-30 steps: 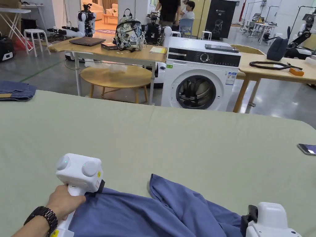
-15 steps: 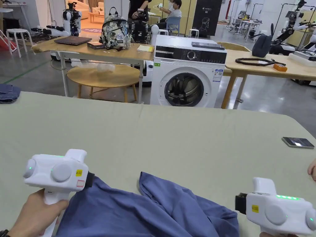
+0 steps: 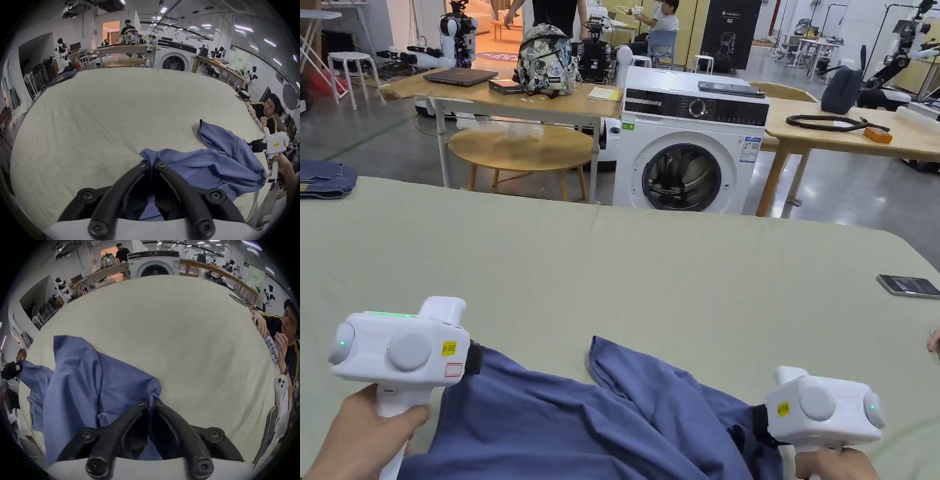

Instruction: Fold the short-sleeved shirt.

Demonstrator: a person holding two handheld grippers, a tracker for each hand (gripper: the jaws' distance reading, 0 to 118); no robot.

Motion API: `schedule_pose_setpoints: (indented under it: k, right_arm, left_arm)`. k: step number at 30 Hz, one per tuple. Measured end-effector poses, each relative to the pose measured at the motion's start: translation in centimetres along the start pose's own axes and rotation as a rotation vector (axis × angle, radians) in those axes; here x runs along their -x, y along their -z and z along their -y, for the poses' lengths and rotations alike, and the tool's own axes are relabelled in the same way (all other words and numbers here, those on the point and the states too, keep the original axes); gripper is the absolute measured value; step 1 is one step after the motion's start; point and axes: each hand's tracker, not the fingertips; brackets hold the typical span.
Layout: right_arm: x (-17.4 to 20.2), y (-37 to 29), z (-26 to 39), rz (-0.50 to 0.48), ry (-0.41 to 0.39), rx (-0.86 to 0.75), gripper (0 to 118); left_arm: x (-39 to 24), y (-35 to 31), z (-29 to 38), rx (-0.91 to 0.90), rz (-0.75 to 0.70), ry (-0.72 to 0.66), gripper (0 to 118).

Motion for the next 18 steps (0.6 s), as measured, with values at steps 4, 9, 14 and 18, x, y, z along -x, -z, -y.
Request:
schedule_pose_setpoints:
  k: [4, 9, 14, 18]
  right_arm:
    - [0.1, -2.8, 0.2, 0.012, -0.003, -0.130, 3]
    - [0.4, -8.5, -0.6, 0.043, -0.038, -0.324, 3]
    - [0.6, -14.7, -2.3, 0.072, -0.055, -0.471, 3]
    - [1.1, -20.1, -3.3, 0.108, -0.050, -0.582, 3]
  left_arm:
    - [1.1, -0.4, -0.3, -0.020, -0.009, -0.010, 0]
    - [1.4, -4.2, -1.0, -0.077, -0.019, -0.028, 0]
    - [3.6, -7.9, -2.7, -0.148, -0.058, -0.034, 0]
    - [5.3, -12.8, -4.4, -0.225, -0.093, -0.063, 0]
